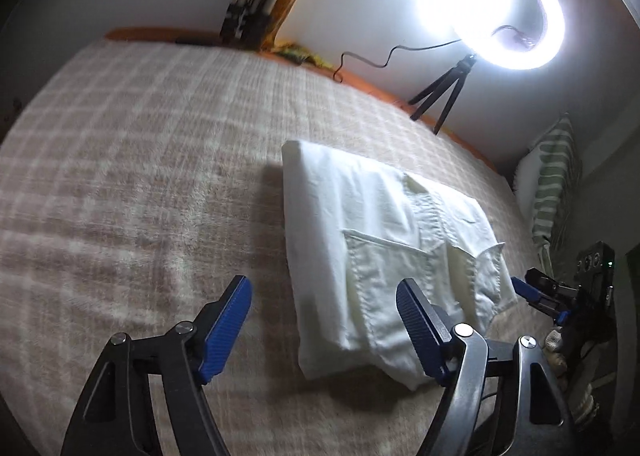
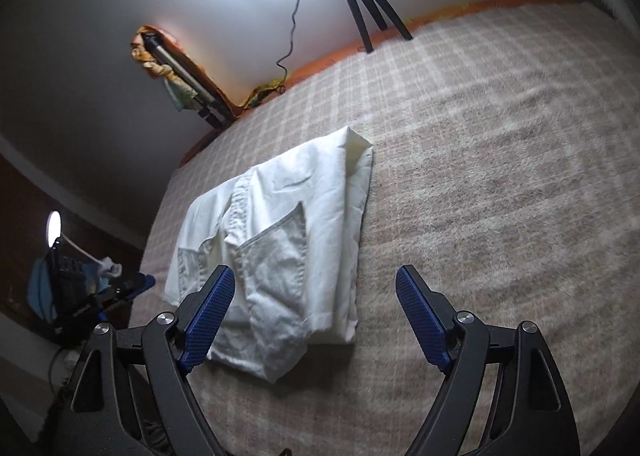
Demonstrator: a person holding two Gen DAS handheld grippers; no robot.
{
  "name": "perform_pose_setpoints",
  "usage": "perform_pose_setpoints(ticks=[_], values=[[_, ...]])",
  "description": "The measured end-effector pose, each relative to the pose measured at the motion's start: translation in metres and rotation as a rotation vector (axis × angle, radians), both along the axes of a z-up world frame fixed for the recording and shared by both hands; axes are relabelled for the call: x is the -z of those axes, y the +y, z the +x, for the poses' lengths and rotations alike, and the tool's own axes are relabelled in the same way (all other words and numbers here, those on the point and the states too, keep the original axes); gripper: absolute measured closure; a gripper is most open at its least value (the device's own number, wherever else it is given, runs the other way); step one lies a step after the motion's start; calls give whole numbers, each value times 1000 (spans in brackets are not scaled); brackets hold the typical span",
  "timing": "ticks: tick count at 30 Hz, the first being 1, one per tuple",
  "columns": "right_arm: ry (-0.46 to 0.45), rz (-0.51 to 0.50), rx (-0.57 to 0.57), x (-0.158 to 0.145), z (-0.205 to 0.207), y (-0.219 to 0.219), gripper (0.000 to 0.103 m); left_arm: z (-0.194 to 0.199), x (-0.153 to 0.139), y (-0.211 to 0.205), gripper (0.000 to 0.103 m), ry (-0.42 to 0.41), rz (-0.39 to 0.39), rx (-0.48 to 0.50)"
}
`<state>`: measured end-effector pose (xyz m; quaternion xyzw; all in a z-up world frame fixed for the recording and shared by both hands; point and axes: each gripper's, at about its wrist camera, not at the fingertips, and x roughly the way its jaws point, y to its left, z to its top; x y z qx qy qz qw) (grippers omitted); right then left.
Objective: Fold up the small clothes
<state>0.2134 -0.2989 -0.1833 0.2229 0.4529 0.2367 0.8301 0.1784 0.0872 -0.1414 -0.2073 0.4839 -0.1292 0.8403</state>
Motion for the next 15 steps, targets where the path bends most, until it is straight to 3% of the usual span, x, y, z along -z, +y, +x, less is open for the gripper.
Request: perform_pose_setpoints(ticks=[2, 10, 15], values=[[28, 31, -6, 8, 10, -1, 20, 8, 12, 2, 29, 32, -29, -7], [98, 78, -38, 34, 32, 5, 21, 29, 40, -7, 55, 112, -99, 20], [124, 117, -49, 44, 41, 6, 33, 36, 44, -12, 61, 113, -106, 12]])
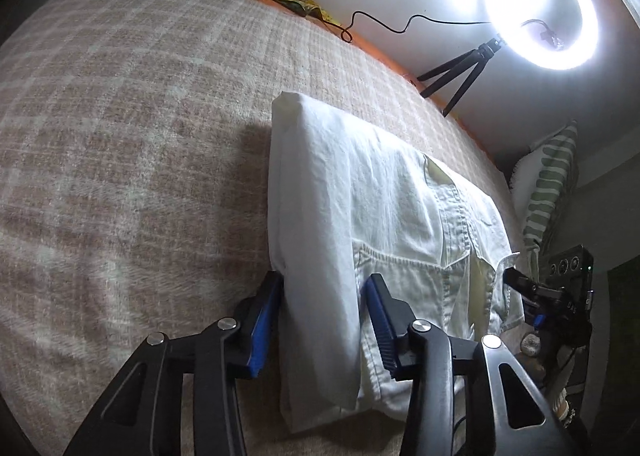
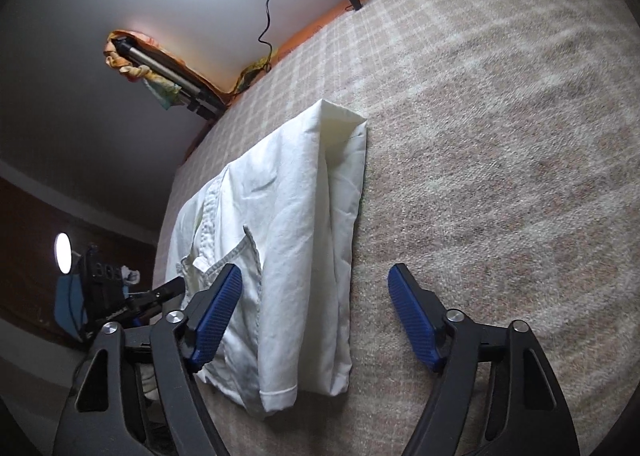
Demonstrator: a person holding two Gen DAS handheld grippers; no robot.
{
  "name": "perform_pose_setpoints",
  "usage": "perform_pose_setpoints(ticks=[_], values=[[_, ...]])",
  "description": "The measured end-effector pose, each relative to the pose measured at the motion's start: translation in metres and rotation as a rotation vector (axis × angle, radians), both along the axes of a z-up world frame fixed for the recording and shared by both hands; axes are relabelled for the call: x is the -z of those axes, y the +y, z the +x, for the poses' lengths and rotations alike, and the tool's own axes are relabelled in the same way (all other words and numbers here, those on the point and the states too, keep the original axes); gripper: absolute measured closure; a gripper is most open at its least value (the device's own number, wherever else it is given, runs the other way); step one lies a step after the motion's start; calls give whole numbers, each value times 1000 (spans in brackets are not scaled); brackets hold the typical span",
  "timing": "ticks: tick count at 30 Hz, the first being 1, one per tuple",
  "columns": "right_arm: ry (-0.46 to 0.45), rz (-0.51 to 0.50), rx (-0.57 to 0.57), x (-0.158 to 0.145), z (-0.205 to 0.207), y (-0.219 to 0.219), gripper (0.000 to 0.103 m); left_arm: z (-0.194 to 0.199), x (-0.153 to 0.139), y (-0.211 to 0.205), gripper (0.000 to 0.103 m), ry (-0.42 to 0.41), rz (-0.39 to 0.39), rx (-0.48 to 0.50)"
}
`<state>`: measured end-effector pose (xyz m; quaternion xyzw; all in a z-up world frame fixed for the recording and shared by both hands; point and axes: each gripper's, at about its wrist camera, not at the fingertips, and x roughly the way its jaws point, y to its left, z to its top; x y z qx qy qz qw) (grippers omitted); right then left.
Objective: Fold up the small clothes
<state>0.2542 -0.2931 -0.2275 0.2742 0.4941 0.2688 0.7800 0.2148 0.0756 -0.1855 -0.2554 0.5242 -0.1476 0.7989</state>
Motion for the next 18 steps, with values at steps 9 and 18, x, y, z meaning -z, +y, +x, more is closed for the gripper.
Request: perform_pose_setpoints(ticks=[9, 18], values=[[16, 22, -43, 5, 7, 17, 83, 1, -13, -15, 88, -55, 104, 13], [-166, -173, -78, -47, -18, 37, 93, -26, -62, -54, 93, -256, 312, 85]])
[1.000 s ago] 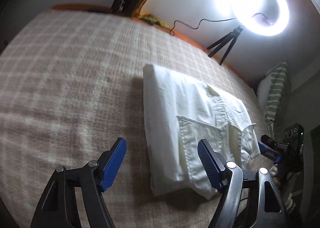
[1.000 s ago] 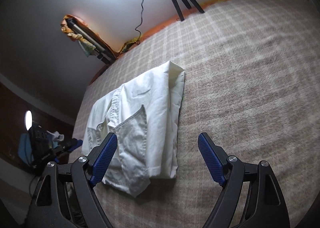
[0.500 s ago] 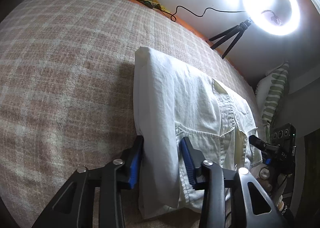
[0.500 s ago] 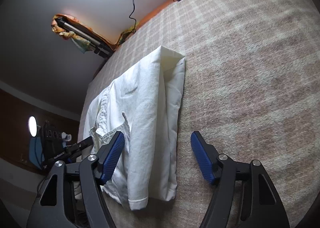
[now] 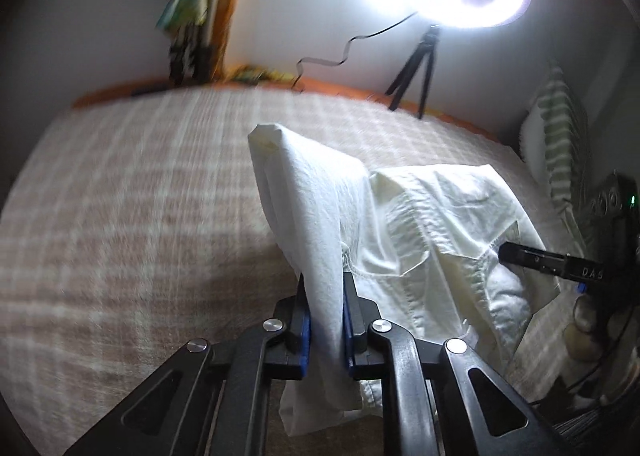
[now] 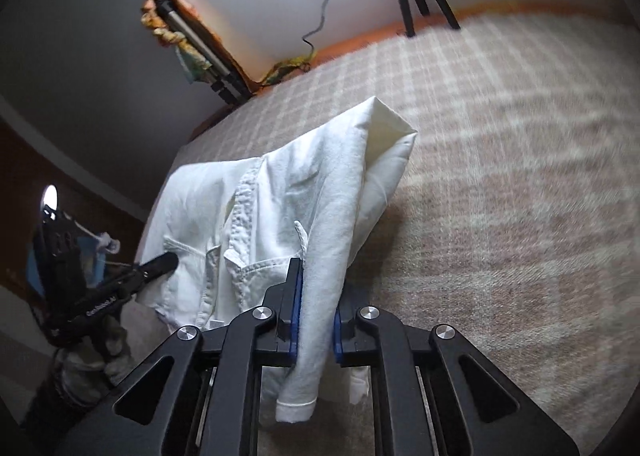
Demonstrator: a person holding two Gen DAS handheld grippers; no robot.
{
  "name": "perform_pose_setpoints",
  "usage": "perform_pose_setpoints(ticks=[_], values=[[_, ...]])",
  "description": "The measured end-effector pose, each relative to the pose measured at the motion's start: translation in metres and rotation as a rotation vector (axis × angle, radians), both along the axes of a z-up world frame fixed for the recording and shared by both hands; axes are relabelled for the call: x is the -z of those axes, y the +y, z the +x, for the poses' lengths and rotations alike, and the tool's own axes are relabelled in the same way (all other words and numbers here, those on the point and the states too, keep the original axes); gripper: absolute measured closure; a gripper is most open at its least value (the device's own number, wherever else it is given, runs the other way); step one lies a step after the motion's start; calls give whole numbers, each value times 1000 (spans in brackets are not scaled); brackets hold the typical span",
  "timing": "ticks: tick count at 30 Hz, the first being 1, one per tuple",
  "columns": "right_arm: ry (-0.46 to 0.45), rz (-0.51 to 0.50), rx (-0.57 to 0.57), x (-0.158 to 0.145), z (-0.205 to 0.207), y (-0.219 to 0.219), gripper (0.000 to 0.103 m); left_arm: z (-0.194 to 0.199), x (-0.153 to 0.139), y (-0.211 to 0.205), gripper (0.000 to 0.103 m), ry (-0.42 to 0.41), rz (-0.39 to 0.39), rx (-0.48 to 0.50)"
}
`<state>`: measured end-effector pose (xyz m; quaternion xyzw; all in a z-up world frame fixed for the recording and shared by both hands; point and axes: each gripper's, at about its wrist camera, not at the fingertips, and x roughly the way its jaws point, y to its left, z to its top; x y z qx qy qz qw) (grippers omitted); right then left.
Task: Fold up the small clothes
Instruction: 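Lift and fold the held edge over the shirt with both grippers, then release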
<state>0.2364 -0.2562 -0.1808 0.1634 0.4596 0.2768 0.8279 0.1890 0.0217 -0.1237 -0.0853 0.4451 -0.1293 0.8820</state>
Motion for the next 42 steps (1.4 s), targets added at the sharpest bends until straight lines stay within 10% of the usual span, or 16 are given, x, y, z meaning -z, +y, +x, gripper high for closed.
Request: perform_pose_setpoints(ticks=[22, 42], values=[[-206, -145, 129, -92, -33, -114, 94, 22, -55, -151, 94, -152, 22, 236], [-233, -287, 282, -67, 102, -240, 95, 166, -12, -309, 94, -136, 49, 269]])
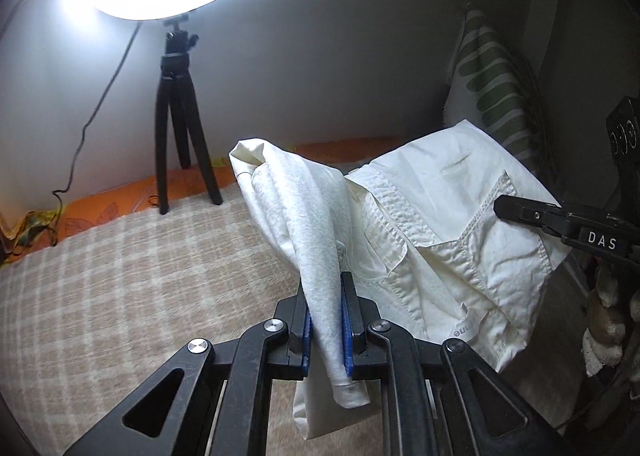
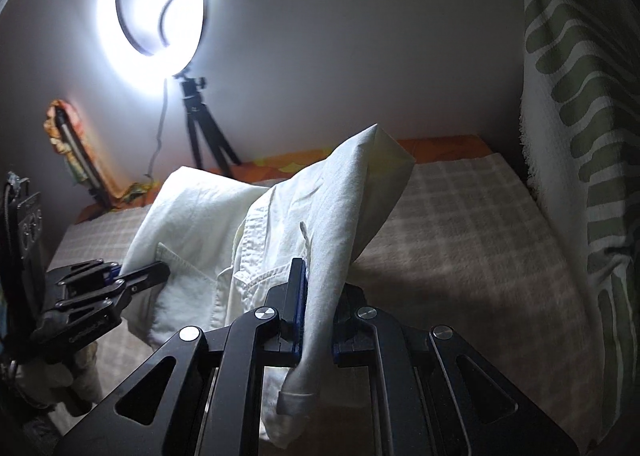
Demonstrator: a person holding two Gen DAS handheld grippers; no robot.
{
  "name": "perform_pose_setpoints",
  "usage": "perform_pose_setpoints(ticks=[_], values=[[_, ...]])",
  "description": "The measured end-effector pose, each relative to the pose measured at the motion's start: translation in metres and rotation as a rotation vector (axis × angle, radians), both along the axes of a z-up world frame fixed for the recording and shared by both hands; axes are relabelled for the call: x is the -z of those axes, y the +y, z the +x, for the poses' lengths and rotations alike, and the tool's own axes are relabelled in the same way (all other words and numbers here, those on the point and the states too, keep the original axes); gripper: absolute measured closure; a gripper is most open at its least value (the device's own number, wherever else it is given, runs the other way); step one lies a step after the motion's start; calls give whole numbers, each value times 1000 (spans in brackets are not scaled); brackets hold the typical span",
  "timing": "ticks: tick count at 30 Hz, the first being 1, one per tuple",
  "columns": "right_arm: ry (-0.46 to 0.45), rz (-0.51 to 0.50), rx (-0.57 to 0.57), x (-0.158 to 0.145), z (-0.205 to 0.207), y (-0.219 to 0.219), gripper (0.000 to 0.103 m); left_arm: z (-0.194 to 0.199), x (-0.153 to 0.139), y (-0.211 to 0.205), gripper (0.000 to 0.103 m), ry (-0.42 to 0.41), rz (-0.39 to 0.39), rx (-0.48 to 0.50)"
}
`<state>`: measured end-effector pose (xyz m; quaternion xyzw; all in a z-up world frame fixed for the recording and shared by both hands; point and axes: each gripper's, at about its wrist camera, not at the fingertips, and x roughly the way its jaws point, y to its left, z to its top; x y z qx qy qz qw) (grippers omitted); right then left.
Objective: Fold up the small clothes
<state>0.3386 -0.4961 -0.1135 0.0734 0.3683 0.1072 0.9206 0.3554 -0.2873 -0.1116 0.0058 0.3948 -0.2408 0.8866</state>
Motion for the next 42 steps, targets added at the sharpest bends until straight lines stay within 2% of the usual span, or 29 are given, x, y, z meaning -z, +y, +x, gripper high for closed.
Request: perform_pose_setpoints(ticks=[4, 8, 11, 14, 15, 16, 18, 21, 25, 27, 32, 36, 42], values=[[29, -24, 20, 24, 26, -12, 95, 16, 26, -12, 94, 42, 19, -11], [62, -66, 44, 44, 40, -16, 95, 19, 39, -13, 93, 57, 44, -29], [92, -98, 81, 54, 44, -19, 94, 20, 40, -10, 81, 55, 70, -33], [106, -171, 130, 55, 44, -17, 83, 13, 31, -4, 70, 23, 87, -40], [106, -194, 148, 53, 43, -16, 72, 11, 28, -2, 65, 10, 89, -43], [102, -212, 162, 49, 40, -14, 57, 8, 23, 0, 63, -1, 88, -43], [67, -221, 172, 37, 30, -8, 47, 0, 13, 6, 57, -20, 84, -44], [16, -251, 171, 14, 12, 6, 47, -16, -5, 16, 48, -46, 79, -39], [-51, -295, 191, -19, -17, 25, 43, -47, -36, 33, 44, -104, 70, -41], [-77, -284, 198, -35, -32, 31, 38, -59, -47, 39, 38, -125, 66, -41], [-136, -239, 225, -67, -79, 43, 32, -105, -81, 63, 28, -188, 48, -37], [-186, -232, 250, -82, -110, 55, 23, -141, -102, 80, 15, -228, 30, -32], [-214, -237, 261, -94, -159, 83, 21, -199, -118, 103, 3, -295, 37, -14]])
